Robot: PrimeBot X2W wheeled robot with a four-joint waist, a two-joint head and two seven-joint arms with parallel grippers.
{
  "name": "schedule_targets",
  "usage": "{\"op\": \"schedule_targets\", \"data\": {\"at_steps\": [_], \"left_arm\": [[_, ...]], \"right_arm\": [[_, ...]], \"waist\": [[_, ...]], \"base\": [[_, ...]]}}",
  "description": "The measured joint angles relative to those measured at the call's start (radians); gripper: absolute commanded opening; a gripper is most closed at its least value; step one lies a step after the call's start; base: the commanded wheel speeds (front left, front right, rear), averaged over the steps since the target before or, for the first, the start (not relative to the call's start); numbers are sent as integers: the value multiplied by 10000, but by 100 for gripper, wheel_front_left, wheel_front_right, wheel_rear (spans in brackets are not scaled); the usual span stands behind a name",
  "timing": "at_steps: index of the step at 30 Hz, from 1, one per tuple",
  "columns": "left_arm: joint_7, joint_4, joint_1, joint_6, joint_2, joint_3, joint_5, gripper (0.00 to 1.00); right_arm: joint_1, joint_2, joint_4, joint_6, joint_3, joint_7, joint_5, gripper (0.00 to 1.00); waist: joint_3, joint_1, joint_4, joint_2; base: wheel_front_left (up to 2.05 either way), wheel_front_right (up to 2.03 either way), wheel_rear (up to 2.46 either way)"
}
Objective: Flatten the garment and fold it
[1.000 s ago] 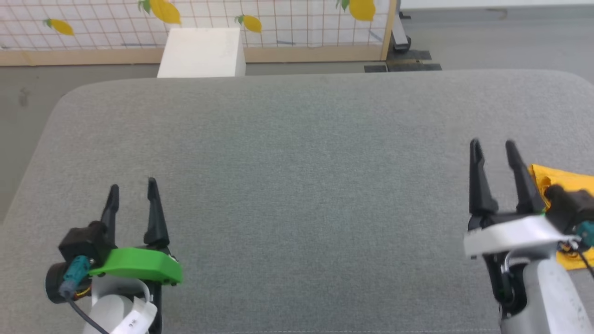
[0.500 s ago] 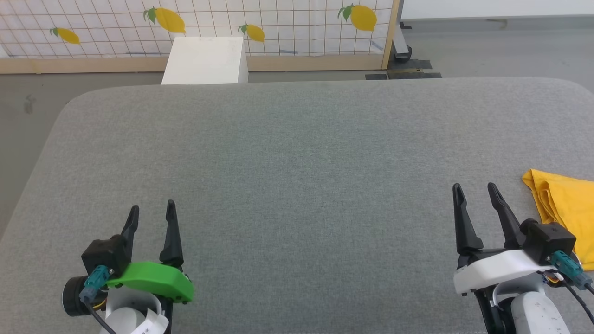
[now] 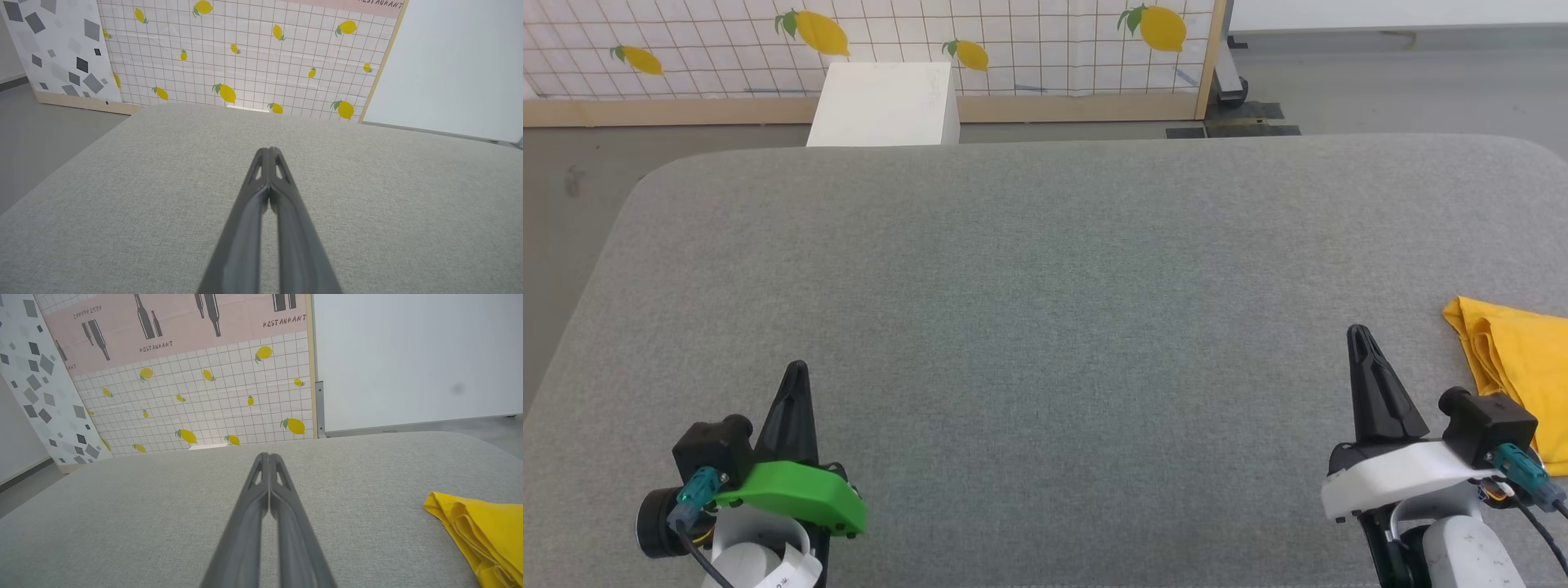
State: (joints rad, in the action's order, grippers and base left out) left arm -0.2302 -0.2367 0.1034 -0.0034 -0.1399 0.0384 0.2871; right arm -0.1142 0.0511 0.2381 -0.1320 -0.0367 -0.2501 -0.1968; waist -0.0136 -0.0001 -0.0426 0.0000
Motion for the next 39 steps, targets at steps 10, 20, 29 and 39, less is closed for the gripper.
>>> {"op": "schedule_targets", "data": {"at_steps": [10,20,29,39], "left_arm": [[184,151,-2,0,44,-15,-151,0],[355,324,-12,0,109,-38,-291,0],[527,514,-65,0,167,-65,-591,0],[713,686,-176,0,224,-100,-796,0]], "right_arm": [[1,0,-138,0,13,171,107,0],[35,0,-320,0,40,391,228,0],[128,0,-500,0,67,568,395,0],[179,0,-681,0,94,755,531,0]], "waist": [[11,1,34,0],[22,0,68,0],[32,0,99,0],[42,1,133,0]], "base": [[0,0,0],[0,0,0],[0,0,0],[0,0,0]]}}
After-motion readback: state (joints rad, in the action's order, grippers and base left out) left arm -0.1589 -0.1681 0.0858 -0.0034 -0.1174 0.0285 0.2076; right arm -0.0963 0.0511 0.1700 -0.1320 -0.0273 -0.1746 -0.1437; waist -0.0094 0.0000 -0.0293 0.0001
